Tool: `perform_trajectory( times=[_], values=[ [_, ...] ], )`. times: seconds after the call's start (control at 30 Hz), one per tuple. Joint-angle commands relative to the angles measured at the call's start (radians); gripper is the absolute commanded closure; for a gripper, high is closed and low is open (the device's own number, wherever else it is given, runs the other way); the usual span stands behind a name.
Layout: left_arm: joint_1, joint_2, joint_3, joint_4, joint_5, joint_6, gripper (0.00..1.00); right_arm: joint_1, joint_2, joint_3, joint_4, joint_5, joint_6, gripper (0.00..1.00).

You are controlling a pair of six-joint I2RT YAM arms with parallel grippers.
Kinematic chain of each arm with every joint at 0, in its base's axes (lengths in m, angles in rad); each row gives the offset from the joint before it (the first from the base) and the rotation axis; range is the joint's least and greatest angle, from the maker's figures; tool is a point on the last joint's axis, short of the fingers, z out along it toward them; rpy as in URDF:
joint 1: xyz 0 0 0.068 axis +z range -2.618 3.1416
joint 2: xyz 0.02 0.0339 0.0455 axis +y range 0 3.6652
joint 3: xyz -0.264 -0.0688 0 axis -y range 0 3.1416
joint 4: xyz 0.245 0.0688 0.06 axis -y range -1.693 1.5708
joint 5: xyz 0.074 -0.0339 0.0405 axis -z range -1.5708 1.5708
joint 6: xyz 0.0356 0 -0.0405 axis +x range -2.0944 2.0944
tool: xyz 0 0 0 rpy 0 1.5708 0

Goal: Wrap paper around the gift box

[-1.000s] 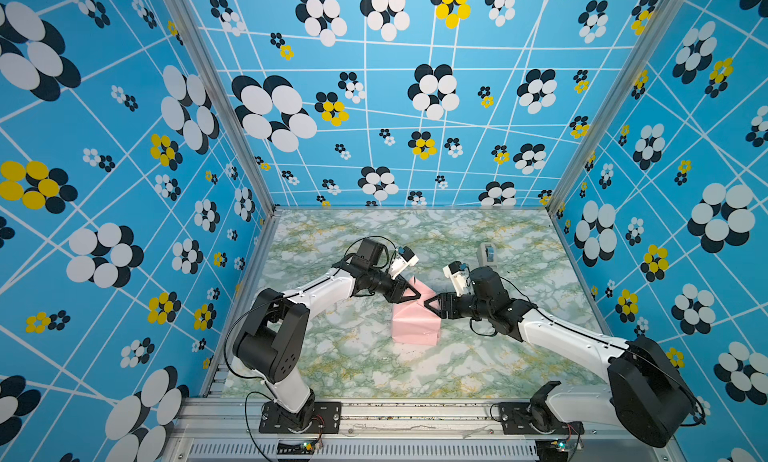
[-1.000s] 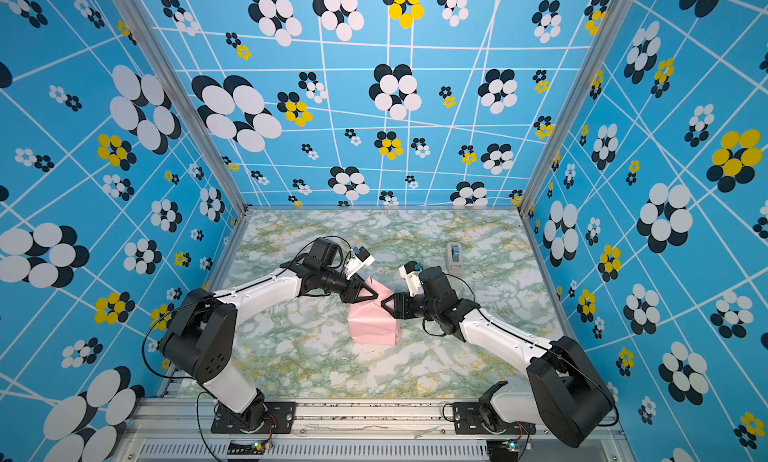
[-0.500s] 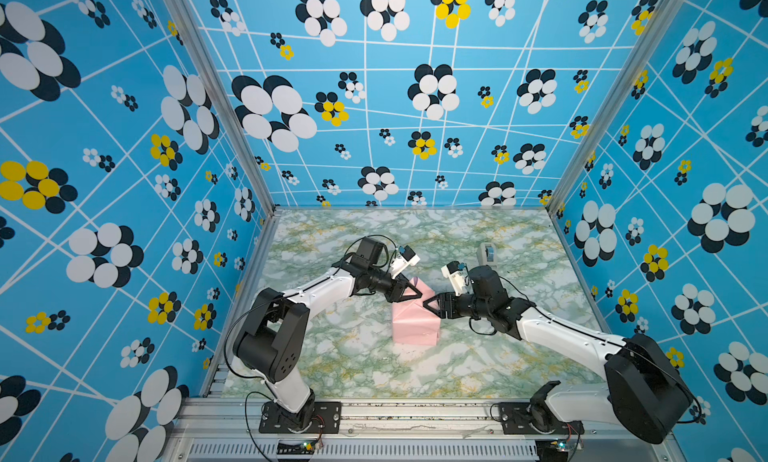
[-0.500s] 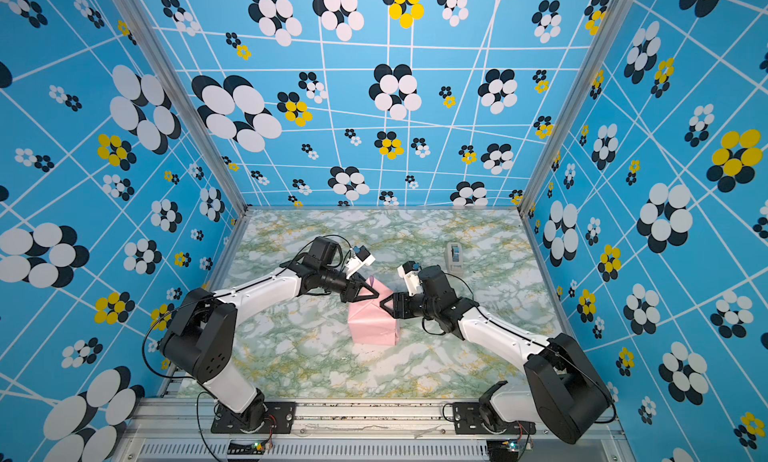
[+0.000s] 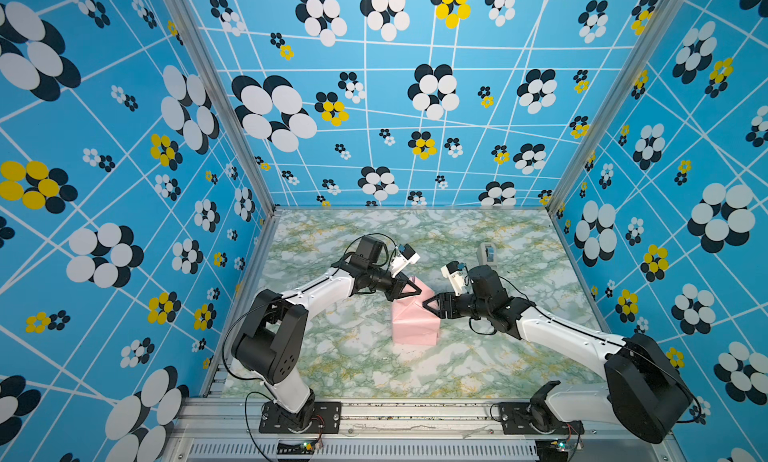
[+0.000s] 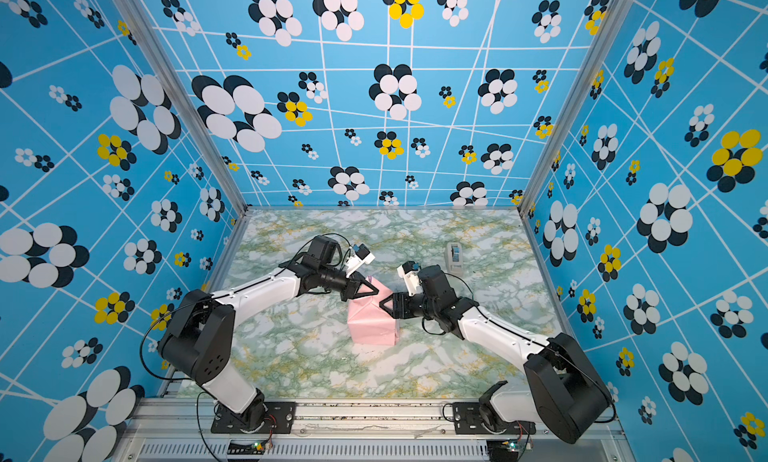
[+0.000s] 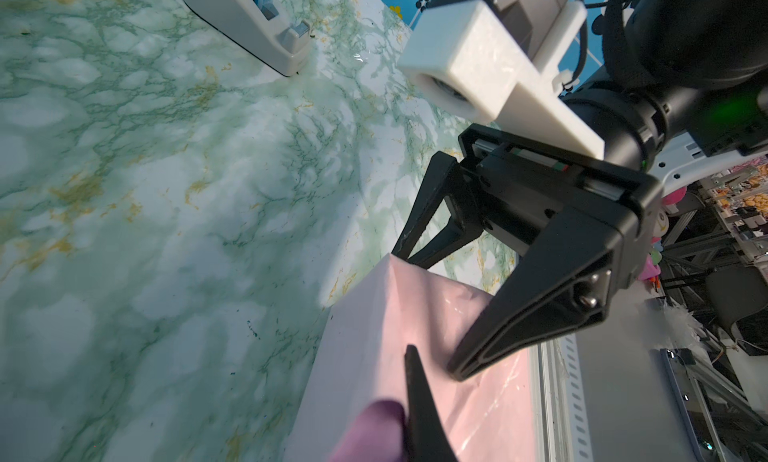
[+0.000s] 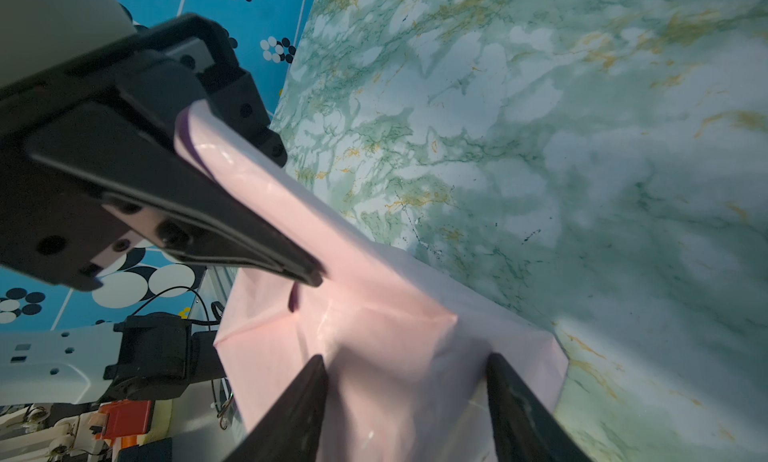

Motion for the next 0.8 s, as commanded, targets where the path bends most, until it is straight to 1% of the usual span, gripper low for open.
perform_trajectory(
  times=[0.0, 0.07, 0.17, 0.2, 0.33, 0.37, 0.4, 0.53, 0.67, 0.77],
  values=[
    [-0.008, -0.085, -0.022, 0.062, -0.023, 0.020, 1.00, 0.007, 0.011, -0.019, -0.186, 0.028, -0.019, 0.31],
    [-0.011, -0.106, -0.040, 0.063, -0.038, 0.020, 0.94, 0.007, 0.001, -0.011, -0.194, 0.035, -0.029, 0.30],
    [-0.009, -0.139, -0.071, 0.062, -0.090, 0.010, 0.74, 0.004, 0.010, 0.007, -0.249, 0.076, -0.077, 0.30],
    [-0.008, -0.150, -0.087, 0.066, -0.116, 0.000, 0.70, -0.003, 0.019, 0.017, -0.265, 0.075, -0.097, 0.30],
    [0.003, -0.185, -0.155, 0.107, -0.174, -0.042, 0.58, -0.022, 0.063, 0.075, -0.306, 0.054, -0.165, 0.30],
    [0.006, -0.187, -0.170, 0.116, -0.180, -0.051, 0.53, -0.024, 0.071, 0.090, -0.310, 0.045, -0.179, 0.30],
    [0.009, -0.189, -0.183, 0.125, -0.200, -0.063, 0.52, -0.025, 0.082, 0.107, -0.319, 0.036, -0.194, 0.30],
    [0.017, -0.194, -0.223, 0.146, -0.247, -0.078, 0.52, -0.031, 0.100, 0.146, -0.349, 0.004, -0.241, 0.30],
    [0.027, -0.198, -0.244, 0.163, -0.251, -0.107, 0.54, -0.045, 0.119, 0.172, -0.377, -0.021, -0.301, 0.30],
    [0.029, -0.215, -0.293, 0.213, -0.256, -0.144, 0.56, -0.067, 0.159, 0.212, -0.407, -0.046, -0.349, 0.31]
  ],
)
